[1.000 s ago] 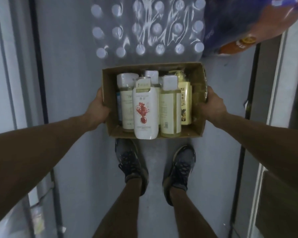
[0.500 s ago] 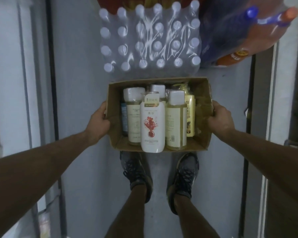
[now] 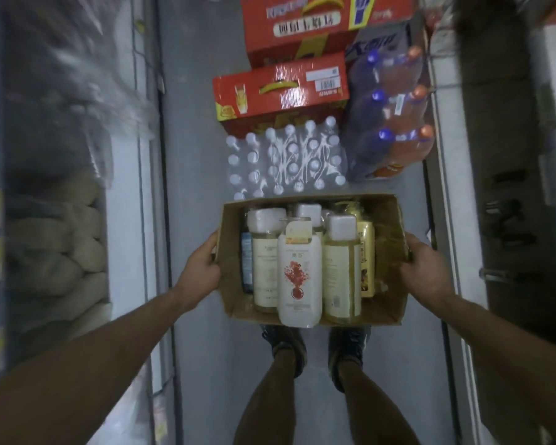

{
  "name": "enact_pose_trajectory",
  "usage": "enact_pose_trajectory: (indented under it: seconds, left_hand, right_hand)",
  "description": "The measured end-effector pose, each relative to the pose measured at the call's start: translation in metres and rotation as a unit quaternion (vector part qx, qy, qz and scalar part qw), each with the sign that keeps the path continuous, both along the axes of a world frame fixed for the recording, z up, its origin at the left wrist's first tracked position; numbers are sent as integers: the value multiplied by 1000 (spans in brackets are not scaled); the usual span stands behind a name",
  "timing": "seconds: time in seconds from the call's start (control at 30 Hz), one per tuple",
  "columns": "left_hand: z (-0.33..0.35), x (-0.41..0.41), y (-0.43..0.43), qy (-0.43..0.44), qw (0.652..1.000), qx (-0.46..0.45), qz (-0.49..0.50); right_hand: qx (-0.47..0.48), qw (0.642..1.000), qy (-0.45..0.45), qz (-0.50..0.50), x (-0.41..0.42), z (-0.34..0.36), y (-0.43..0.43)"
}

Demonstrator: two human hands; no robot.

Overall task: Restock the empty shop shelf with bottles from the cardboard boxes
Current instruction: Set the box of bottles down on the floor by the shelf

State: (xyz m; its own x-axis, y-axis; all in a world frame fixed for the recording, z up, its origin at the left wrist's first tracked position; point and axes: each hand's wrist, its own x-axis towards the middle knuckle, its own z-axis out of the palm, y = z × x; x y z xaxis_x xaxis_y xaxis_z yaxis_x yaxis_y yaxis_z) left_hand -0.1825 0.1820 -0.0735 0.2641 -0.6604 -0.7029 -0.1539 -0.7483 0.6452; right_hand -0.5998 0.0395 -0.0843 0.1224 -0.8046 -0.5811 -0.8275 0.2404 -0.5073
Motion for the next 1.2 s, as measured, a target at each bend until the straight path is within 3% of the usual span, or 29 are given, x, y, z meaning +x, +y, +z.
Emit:
enact_pose_trajectory:
  seconds: [0.33,0.7,0.83,1.07,1.2]
  left_hand:
    - [256,-14,-21,-23,996,-24,-86]
    - [376,-36,-60,16,972,-45,-228]
    - [407,-73,-72,-1,943,-62,-328]
    - [422,-183,-71,8,864,-61,-501]
    - [422,-268,-37,3,804,-30,-595]
  right_hand:
    - [-44,996,18,-78,-21,255,34]
    - [-48,969,69,-233,-49,379,137]
    - [-56,948,83,-304,-65,396,198]
    - [-37,873,83,-479,-97,403,345]
    - [-12,805,89,-587,-112,403,447]
